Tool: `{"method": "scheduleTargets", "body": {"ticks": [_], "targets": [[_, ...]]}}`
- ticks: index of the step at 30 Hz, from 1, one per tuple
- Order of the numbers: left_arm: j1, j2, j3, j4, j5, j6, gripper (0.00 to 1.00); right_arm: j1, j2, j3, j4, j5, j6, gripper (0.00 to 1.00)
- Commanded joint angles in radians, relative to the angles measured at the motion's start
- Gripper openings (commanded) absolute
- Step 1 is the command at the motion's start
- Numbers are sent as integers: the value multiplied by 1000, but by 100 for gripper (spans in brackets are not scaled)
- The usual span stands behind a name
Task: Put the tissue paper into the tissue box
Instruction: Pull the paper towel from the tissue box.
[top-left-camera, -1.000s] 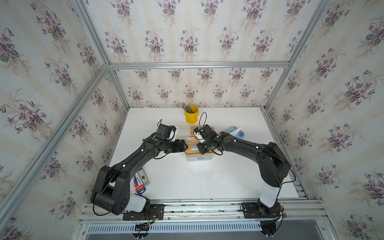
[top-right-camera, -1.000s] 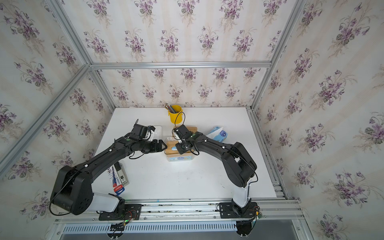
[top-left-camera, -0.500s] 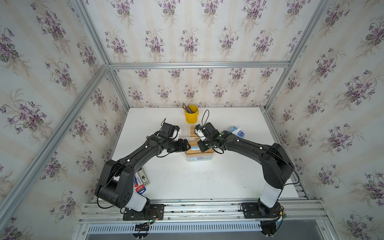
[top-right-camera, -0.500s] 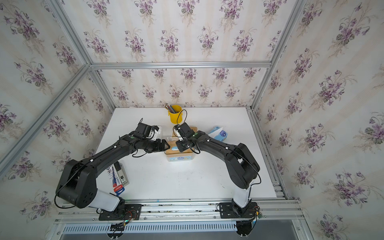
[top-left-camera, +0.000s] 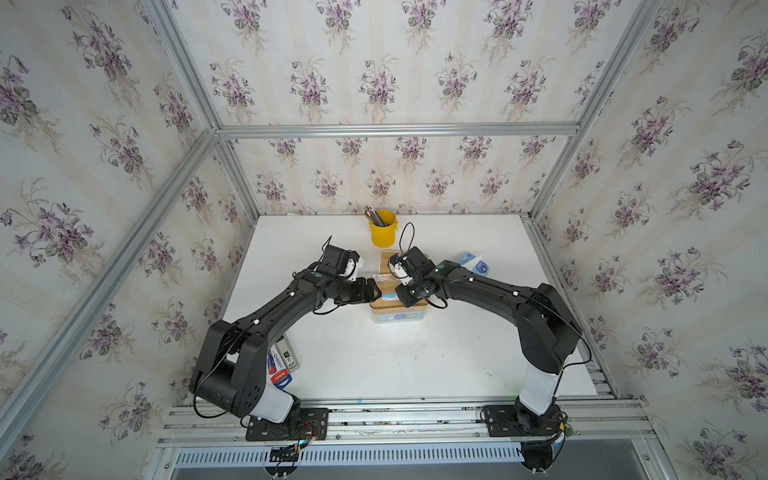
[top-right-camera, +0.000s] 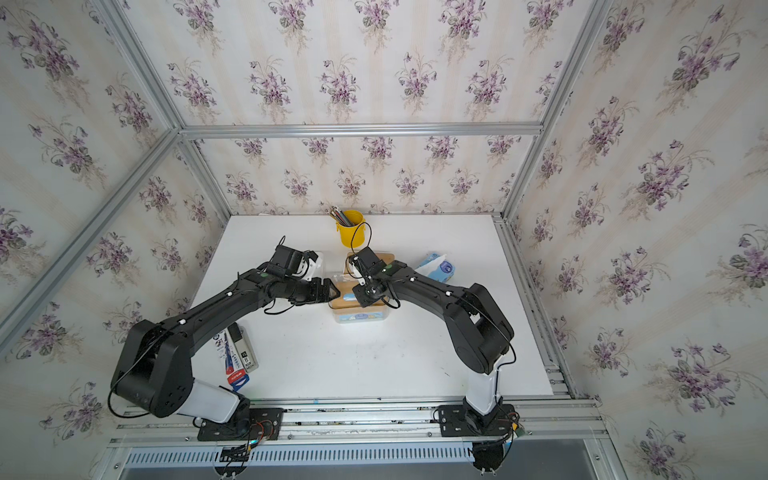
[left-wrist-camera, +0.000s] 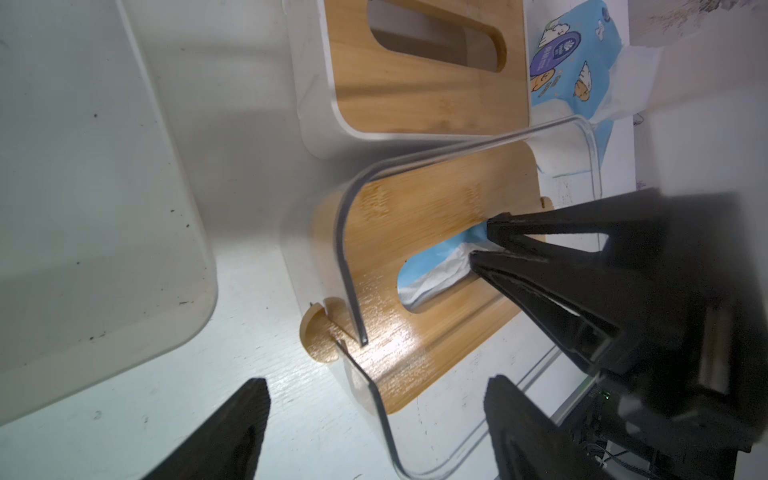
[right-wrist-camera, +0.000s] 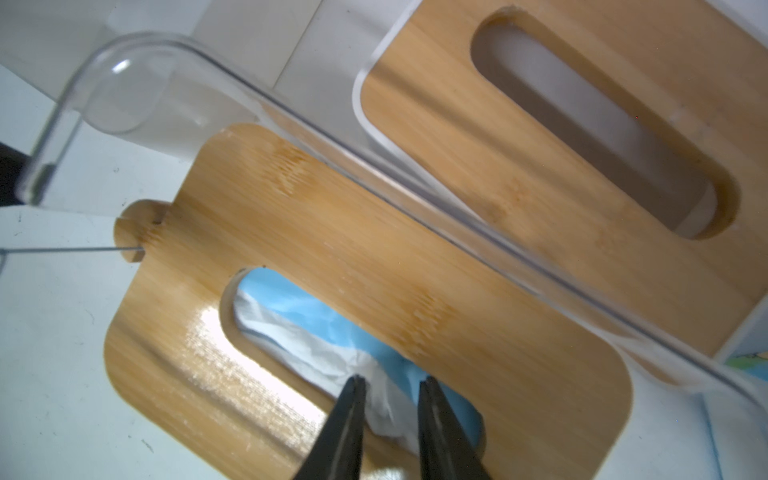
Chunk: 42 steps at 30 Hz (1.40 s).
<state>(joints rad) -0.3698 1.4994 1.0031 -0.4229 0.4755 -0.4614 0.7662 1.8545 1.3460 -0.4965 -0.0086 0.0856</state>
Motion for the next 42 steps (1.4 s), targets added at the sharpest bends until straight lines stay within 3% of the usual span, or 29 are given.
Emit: {"method": "scheduleTargets", "body": {"ticks": [1, 8, 19, 29, 37, 42], "targets": [[0, -5, 2, 3, 4, 10, 86, -1, 11, 11, -9, 8, -10, 27], [0, -4, 0, 4, 3, 12, 86, -1, 27, 24, -21, 9, -18, 20], [0, -4, -5, 6, -1, 14, 85, -1, 55, 30, -51, -2, -32, 24], [0, -10, -8, 4, -3, 13, 85, -2, 72, 20, -55, -12, -40, 16], [0, -10, -9, 3, -3, 15, 85, -2, 49, 21, -36, -9, -41, 0], [0, -10, -12, 6, -2, 14, 85, -7, 11, -4, 15, -30, -34, 0]]}}
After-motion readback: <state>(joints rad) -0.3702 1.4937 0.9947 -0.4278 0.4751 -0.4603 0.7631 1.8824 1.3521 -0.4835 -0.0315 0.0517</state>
